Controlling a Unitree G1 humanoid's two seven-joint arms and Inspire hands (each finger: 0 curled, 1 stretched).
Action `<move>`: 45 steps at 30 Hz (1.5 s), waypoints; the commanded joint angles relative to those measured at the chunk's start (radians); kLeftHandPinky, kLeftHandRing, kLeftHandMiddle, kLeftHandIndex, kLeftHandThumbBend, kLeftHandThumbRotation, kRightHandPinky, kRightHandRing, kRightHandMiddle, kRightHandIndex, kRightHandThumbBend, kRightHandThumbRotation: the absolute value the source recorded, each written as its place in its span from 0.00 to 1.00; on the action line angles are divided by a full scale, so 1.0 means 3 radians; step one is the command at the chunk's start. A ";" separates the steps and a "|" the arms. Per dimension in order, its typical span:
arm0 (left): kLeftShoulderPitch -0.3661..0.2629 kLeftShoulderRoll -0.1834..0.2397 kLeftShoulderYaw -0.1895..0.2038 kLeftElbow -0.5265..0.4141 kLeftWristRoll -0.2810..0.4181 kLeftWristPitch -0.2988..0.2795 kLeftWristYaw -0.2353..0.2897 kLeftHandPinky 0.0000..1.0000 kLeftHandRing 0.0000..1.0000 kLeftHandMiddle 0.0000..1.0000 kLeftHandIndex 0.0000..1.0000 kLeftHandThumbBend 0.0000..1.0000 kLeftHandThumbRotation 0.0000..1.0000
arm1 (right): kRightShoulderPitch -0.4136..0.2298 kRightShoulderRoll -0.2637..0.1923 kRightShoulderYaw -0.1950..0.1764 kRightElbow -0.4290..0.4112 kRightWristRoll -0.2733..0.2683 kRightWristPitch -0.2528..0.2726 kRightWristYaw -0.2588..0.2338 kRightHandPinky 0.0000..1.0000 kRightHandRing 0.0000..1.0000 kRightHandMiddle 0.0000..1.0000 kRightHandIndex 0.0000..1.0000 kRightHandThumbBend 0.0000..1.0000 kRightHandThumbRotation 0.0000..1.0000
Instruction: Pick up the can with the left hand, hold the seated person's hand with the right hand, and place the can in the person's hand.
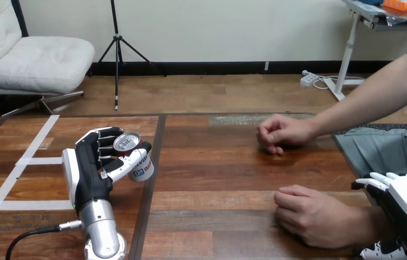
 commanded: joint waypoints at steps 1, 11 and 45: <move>-0.0270 -0.0004 -0.0017 -0.0171 0.0036 -0.0119 0.0031 0.43 0.50 0.53 0.53 0.65 0.00 | -0.0171 -0.0109 -0.0061 -0.0078 0.0033 0.0003 -0.0040 1.00 0.96 0.93 0.84 0.77 0.18; -0.0276 -0.0002 -0.0021 -0.0166 0.0040 -0.0120 0.0031 0.43 0.51 0.53 0.53 0.65 0.00 | -0.0191 -0.0107 -0.0066 -0.0041 0.0031 0.0021 -0.0052 1.00 0.98 0.94 0.85 0.75 0.18; -0.0275 0.0009 -0.0023 -0.0181 0.0047 -0.0095 0.0040 0.44 0.51 0.53 0.53 0.65 0.00 | -0.0314 -0.0121 0.0043 0.0096 0.0058 -0.0037 -0.0046 1.00 0.93 0.91 0.83 0.75 0.22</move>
